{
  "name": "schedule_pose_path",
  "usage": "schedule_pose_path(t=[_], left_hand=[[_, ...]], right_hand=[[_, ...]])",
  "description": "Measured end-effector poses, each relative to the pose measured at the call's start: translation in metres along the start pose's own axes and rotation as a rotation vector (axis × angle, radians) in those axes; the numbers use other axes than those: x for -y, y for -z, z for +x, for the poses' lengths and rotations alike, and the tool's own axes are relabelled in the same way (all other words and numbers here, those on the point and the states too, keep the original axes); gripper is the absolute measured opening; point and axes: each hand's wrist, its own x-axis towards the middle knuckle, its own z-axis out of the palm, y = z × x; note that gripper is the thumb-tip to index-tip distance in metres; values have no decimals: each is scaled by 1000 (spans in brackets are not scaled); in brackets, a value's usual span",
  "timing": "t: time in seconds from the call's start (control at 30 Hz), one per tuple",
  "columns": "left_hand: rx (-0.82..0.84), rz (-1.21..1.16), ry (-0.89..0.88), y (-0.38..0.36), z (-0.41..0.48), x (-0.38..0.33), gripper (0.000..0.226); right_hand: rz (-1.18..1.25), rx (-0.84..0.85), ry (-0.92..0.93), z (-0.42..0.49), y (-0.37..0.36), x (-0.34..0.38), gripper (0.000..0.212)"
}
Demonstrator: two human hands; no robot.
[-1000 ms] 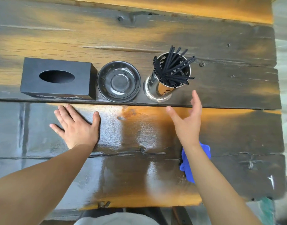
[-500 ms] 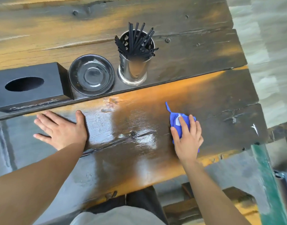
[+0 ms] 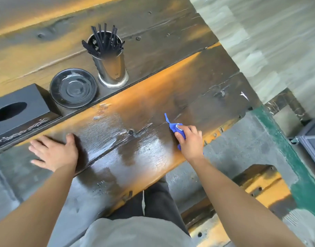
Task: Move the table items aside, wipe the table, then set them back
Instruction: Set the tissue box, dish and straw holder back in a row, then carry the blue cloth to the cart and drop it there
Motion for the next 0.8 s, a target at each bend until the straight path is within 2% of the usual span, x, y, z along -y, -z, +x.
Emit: schedule_pose_path(t=[0.17, 0.27, 0.37, 0.47, 0.53, 0.6, 0.7, 0.8], left_hand=[[114, -1, -125, 24, -23, 6, 63], [214, -7, -314, 23, -61, -6, 51], [346, -5, -530, 14, -106, -28, 36], [555, 90, -794, -3, -146, -49, 43], [662, 194, -947, -17, -168, -64, 51], [754, 243, -1076, -30, -196, -83, 46], [849, 305, -1197, -48, -254, -118, 23], [933, 362, -1243, -73, -311, -148, 24]], right_hand=[[182, 117, -215, -57, 14, -36, 33], [327, 134, -398, -100, 23, -59, 26], [450, 150, -578, -150, 12, -103, 29], [586, 92, -769, -208, -3, -142, 41], [634, 51, -889, -246, 2, -149, 32], [685, -6, -974, -277, 25, -138, 20], [728, -26, -1116, -322, 24, -159, 17], [799, -63, -1251, -357, 21, -185, 18]])
